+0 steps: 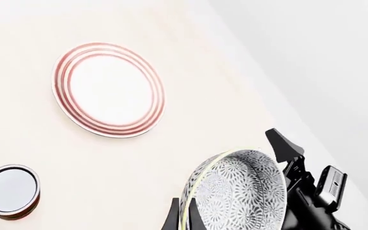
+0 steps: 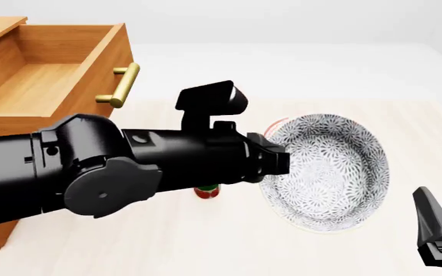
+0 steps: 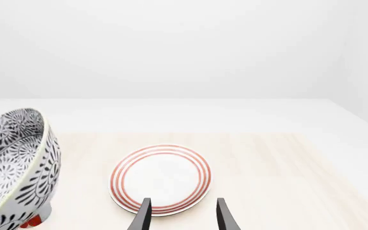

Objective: Put the bowl in the top drawer of the cabinet.

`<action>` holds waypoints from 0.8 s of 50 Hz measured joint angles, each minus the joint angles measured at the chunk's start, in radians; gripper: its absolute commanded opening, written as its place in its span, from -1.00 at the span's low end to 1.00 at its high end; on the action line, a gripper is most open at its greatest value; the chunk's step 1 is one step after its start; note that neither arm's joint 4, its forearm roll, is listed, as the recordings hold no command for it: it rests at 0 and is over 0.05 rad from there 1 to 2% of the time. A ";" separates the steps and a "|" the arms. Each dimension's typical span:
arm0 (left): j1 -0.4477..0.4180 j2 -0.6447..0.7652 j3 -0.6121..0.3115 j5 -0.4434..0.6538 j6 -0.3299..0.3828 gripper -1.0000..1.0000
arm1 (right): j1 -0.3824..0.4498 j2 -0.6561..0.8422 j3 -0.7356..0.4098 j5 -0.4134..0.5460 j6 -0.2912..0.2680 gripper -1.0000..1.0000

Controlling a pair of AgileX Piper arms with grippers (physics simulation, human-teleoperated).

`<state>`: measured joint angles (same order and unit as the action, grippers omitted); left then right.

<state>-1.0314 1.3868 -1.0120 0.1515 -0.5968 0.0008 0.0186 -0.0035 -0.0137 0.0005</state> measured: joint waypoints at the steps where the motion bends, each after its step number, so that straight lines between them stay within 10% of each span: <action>1: 0.001 -0.003 -0.003 0.004 0.002 -1.00 | 0.000 0.000 0.000 0.000 0.000 1.00; 40: 0.043 -0.094 -0.113 0.142 0.072 -1.00 | 0.000 0.000 0.000 0.000 0.000 1.00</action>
<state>-0.9880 1.2926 -1.1249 0.2936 -0.5245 0.0008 0.0186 -0.0035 -0.0137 0.0005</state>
